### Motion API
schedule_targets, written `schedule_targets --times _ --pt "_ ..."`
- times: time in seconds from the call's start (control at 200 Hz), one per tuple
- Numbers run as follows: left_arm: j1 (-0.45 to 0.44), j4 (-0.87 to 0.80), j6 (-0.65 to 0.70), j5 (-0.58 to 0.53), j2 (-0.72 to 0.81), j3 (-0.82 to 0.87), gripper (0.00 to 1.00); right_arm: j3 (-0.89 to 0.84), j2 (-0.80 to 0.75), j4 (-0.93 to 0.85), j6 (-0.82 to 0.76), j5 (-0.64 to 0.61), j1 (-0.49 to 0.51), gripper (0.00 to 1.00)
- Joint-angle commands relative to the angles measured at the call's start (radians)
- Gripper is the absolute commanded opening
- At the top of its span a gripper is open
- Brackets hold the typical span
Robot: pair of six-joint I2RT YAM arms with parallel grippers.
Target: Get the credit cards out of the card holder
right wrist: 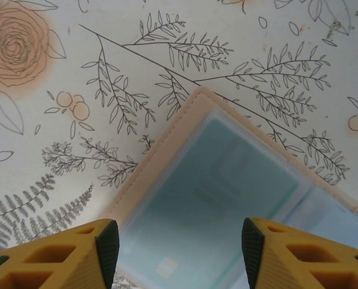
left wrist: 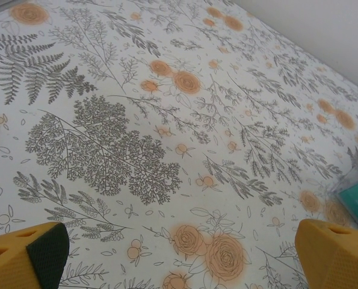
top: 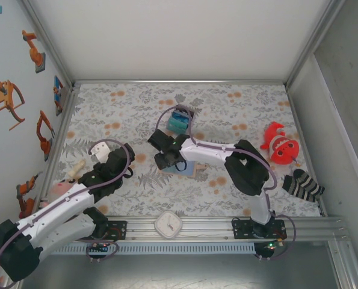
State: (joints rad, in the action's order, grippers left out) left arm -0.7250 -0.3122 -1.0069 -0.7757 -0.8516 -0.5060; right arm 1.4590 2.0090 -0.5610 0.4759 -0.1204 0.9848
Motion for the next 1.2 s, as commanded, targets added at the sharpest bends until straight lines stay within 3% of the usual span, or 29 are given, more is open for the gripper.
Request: schedule_targets --times 0.0,0.731,1.072,1.197 --pt "0.006 -0.051 -0.054 -0.048 0.028 0.025 0.97 0.054 0.020 -0.022 0.014 0.007 -0.002 0.56" --pt "0.014 -0.076 -0.055 -0.050 0.038 0.020 0.97 -0.019 0.084 -0.024 0.032 0.044 -0.001 0.54" --pt "0.014 -0.076 -0.027 -0.036 0.037 0.004 0.97 -0.067 0.048 -0.008 0.008 0.031 -0.011 0.39" --pt "0.014 -0.076 -0.014 -0.026 0.039 -0.005 0.97 -0.093 0.015 0.032 -0.006 0.066 -0.029 0.29"
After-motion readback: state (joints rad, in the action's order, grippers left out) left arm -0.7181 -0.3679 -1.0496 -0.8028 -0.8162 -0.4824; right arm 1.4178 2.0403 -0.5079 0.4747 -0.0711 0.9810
